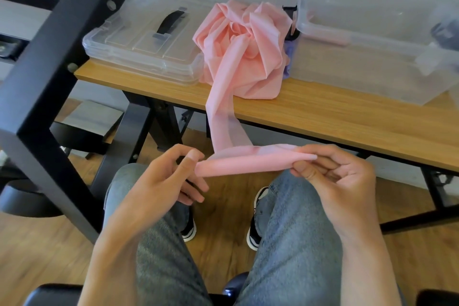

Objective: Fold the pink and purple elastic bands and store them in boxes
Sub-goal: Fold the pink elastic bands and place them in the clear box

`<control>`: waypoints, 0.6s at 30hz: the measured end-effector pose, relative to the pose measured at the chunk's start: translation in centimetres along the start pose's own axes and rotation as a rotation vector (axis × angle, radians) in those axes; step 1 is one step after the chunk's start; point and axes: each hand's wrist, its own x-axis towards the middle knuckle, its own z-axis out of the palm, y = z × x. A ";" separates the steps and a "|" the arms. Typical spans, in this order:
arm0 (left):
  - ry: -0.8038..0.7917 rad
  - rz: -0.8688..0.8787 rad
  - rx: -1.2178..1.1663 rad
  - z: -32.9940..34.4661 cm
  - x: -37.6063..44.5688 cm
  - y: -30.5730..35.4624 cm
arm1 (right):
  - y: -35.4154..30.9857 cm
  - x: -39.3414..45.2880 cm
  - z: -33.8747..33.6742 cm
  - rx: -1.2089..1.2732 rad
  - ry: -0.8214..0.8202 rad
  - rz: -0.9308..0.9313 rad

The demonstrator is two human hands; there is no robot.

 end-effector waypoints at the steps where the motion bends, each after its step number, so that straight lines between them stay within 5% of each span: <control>1: -0.009 0.029 -0.032 0.1 0.0 0.1 | 0.0 0.0 0.1 0.008 0.005 0.003; 18: 0.065 0.204 -0.253 0.2 0.2 -0.2 | -0.1 0.3 -0.3 0.054 -0.046 0.091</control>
